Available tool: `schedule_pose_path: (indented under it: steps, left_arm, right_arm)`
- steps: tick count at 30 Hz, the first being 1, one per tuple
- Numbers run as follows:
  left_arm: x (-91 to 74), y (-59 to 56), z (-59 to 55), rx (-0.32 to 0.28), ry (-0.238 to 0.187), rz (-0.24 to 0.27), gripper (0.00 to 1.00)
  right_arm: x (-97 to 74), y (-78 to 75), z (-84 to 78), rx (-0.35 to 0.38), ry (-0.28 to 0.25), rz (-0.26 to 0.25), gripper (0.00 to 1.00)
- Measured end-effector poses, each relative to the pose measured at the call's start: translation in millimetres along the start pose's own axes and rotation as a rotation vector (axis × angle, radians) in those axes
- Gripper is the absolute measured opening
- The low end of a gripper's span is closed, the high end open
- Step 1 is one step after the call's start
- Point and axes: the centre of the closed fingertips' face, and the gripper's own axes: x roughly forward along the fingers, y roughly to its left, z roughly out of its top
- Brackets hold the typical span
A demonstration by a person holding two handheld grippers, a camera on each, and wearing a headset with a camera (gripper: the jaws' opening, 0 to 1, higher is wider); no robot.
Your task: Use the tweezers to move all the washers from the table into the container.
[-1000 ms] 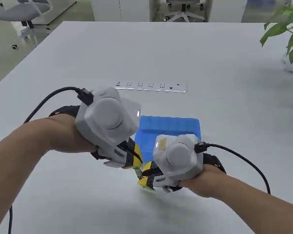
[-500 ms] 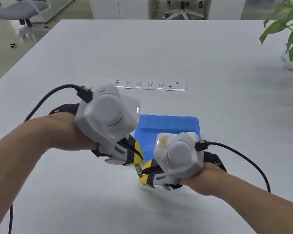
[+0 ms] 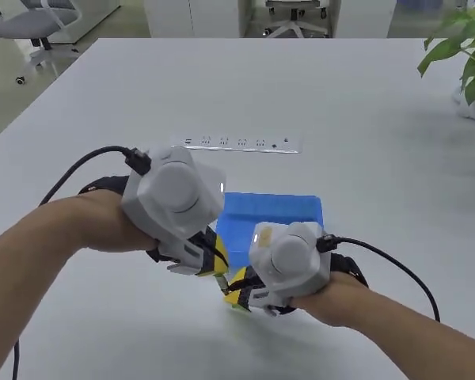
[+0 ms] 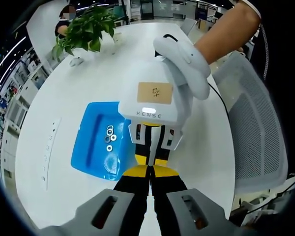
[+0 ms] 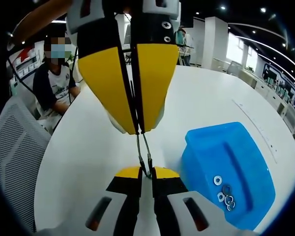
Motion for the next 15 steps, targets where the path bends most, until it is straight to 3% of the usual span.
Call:
schedule_pose_path:
  steps: [15]
  left_arm:
    - [-0.7,-4.0,7.2,0.024,-0.015,-0.019,0.04]
  right_arm:
    - [-4.4,4.1,0.9,-0.011,-0.005,0.008,0.09]
